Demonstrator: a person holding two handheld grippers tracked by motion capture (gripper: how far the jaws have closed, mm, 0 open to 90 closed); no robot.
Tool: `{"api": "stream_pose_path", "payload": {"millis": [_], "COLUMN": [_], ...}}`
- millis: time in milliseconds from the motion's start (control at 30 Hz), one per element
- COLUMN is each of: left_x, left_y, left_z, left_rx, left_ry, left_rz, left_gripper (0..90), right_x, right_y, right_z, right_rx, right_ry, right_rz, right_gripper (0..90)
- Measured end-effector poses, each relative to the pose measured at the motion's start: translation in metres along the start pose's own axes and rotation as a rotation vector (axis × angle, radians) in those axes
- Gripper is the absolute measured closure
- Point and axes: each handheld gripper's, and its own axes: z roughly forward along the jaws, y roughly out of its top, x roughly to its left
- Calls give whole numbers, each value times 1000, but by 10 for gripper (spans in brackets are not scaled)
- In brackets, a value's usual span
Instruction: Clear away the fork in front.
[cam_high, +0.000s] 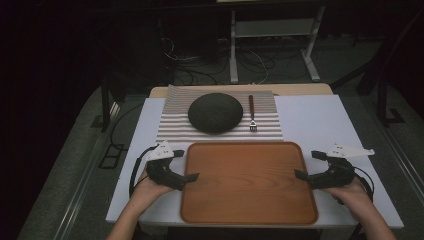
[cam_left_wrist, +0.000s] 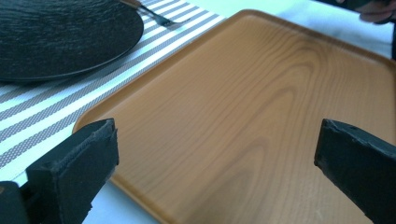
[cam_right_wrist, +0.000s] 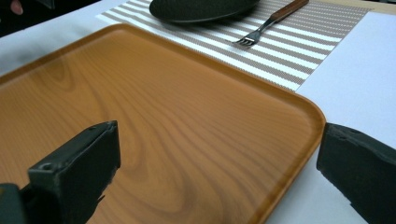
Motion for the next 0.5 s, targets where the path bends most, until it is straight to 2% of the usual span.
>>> {"api": "stream_pose_path", "payload": {"millis": [233, 500], "left_x": [4, 11], "left_y": [0, 0], "left_z": [-1, 1], "left_rx": [-18, -33], "left_ry": [-4, -7], "left_rz": [-14, -48], "left_gripper": [0, 0], "right_x": [0, -11], "right_y": [3, 16], "right_z": [0, 10], "right_rx": [10, 2], "right_ry": [-15, -34], "right_rz": [0, 38], "right_gripper": [0, 0]}}
